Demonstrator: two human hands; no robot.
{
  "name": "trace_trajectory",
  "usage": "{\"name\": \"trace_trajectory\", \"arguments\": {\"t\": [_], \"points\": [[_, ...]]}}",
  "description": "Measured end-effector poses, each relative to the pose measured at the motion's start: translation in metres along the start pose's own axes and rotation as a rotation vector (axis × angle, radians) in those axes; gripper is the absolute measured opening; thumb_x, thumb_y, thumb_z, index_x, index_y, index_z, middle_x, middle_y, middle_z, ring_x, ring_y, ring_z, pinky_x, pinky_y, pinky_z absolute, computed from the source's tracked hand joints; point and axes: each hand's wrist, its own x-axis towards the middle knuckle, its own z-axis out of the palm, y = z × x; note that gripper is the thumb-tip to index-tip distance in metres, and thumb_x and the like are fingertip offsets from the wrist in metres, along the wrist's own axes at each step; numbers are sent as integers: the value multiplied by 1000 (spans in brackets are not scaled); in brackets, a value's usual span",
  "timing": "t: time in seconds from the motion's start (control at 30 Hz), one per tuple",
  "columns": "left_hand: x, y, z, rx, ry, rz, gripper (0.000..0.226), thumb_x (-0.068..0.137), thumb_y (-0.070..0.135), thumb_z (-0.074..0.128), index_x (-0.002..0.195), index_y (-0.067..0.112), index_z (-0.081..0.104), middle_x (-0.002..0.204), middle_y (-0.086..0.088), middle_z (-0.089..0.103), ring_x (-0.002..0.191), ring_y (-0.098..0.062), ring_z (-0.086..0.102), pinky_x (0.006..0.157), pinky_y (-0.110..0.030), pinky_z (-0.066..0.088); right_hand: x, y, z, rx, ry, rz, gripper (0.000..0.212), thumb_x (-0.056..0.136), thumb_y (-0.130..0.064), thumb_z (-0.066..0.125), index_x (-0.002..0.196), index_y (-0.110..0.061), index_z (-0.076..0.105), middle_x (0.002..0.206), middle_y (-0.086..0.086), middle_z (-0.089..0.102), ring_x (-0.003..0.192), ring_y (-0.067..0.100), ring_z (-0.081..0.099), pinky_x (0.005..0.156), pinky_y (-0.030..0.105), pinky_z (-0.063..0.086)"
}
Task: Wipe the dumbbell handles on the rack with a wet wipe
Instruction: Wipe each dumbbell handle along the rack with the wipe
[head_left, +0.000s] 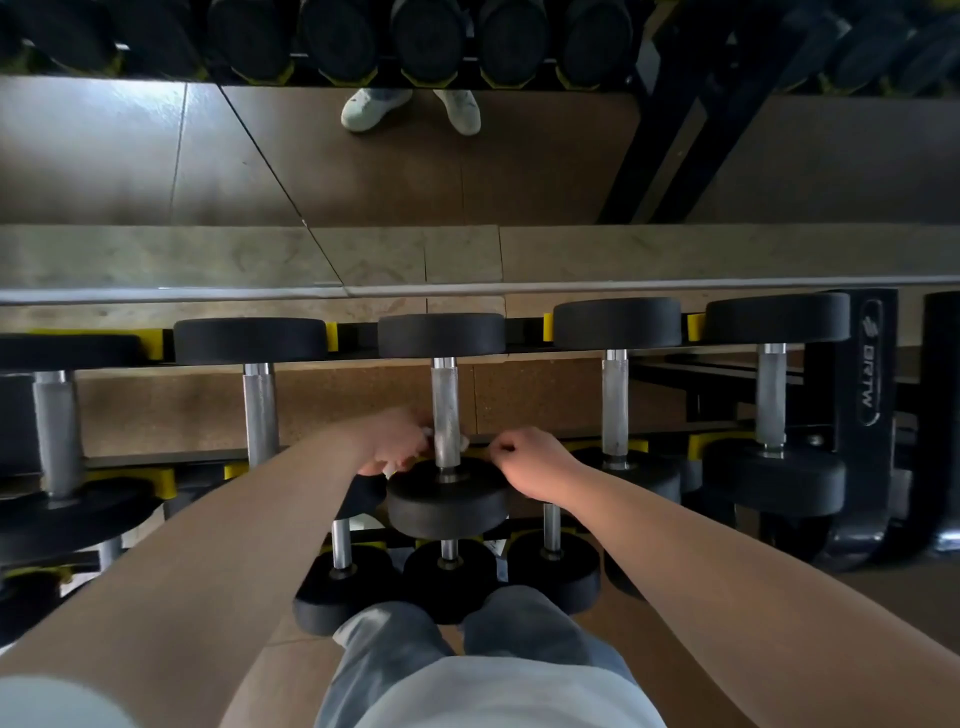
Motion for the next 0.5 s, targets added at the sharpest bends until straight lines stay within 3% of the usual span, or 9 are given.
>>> {"name": "trace_trajectory", "arguments": {"t": [0.1, 0.2, 0.27, 0.33, 0.4, 0.5], "points": [[3, -1, 2, -209, -1, 22, 40, 98, -1, 46, 130, 13, 63, 121, -23, 68, 65, -18, 54, 58, -26, 49, 0, 0, 0, 11, 2, 3, 29, 108, -25, 46, 123, -15, 70, 107, 4, 71, 85, 13, 66, 66, 22, 47], [-5, 18, 3, -673, 133, 139, 29, 100, -2, 47, 113, 13, 69, 107, -15, 73, 81, -26, 65, 78, -37, 57, 2, -1, -2, 40, 20, 7, 29, 108, -26, 46, 124, -17, 68, 103, 0, 69, 70, 6, 60, 58, 18, 41], [-9, 27, 4, -786, 225, 155, 28, 101, -3, 46, 107, 15, 67, 105, -12, 72, 82, -24, 66, 74, -35, 53, 4, 0, -2, 54, 44, 16, 28, 109, -26, 45, 124, -19, 68, 99, -4, 67, 63, 5, 56, 54, 18, 40], [-12, 24, 10, -653, 260, 133, 26, 102, 1, 47, 114, 15, 65, 106, -12, 71, 89, -27, 66, 73, -35, 54, 4, 0, -2, 70, 56, 30, 29, 109, -27, 46, 124, -19, 69, 93, -5, 66, 58, 5, 55, 51, 19, 40], [-18, 12, 17, -361, 234, 94, 25, 104, 7, 48, 121, 17, 63, 103, -10, 69, 84, -22, 60, 65, -29, 50, 1, 0, -1, 83, 49, 33, 29, 109, -28, 46, 125, -18, 68, 87, -4, 65, 55, 6, 53, 49, 19, 40], [-27, -7, 23, -113, 170, 84, 27, 101, 13, 56, 125, 24, 62, 103, -2, 66, 91, -16, 62, 69, -27, 47, -4, -3, 0, 73, 52, 13, 28, 109, -27, 45, 124, -19, 67, 83, -5, 63, 58, 5, 55, 50, 16, 39]]}}
